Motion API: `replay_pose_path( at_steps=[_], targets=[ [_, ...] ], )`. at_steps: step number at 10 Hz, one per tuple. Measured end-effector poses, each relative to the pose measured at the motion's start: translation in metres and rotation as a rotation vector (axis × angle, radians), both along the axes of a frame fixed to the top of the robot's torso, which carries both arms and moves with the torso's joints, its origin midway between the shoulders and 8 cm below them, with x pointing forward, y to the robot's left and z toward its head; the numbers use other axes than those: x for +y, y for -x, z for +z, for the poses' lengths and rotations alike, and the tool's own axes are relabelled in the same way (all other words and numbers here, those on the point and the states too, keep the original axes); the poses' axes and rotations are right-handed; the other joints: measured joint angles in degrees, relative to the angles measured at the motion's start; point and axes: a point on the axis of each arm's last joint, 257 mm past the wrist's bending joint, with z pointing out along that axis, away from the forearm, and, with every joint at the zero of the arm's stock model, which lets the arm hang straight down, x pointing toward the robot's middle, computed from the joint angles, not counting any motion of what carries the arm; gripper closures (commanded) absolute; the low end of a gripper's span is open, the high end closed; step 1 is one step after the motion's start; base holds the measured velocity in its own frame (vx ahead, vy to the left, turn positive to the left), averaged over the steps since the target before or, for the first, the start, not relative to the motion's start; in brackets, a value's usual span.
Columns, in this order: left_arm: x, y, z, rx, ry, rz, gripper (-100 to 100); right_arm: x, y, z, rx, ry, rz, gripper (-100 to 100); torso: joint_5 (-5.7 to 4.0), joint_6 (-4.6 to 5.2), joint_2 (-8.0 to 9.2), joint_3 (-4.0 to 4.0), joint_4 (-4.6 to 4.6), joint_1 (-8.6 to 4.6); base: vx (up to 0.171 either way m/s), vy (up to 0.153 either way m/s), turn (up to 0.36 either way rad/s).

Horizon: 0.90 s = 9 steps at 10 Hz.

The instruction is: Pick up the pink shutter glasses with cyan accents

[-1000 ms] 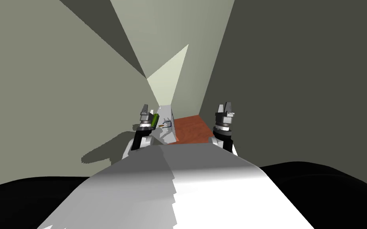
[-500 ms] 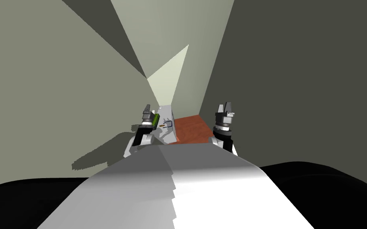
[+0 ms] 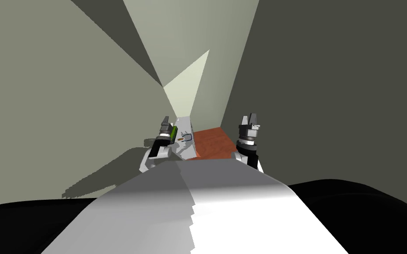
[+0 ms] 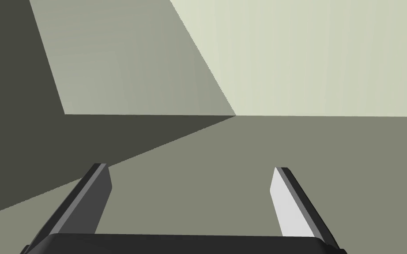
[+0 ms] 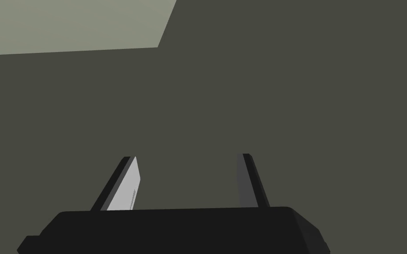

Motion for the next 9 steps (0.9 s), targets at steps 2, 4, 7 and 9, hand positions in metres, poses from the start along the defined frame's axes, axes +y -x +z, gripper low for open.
replay_pose_path(
  at_steps=[2,4,7,9],
  targets=[
    [0.001,-0.007,-0.008,0.040,0.013,0.004,-100,0.000,0.000,0.000,0.000,0.000,0.000,0,0.00,0.00,-0.01,0.00,0.00,-0.01,-0.010,0.040,-0.024],
    [0.002,-0.015,-0.016,0.083,0.025,0.009,-100,0.000,0.000,0.000,0.000,0.000,0.000,0,-0.01,0.00,-0.03,-0.01,0.00,-0.03,-0.006,0.033,-0.027],
    [0.005,-0.027,-0.035,0.158,0.045,0.018,-100,0.000,0.000,0.000,0.000,0.000,0.000,0,-0.01,-0.01,-0.04,-0.02,-0.01,-0.05,-0.002,0.034,-0.027],
    [0.007,-0.034,-0.049,0.210,0.059,0.023,-100,0.000,0.000,0.000,0.000,0.000,0.000,0,-0.01,-0.01,-0.05,-0.03,-0.01,-0.06,-0.001,0.028,-0.026]
  ],
)
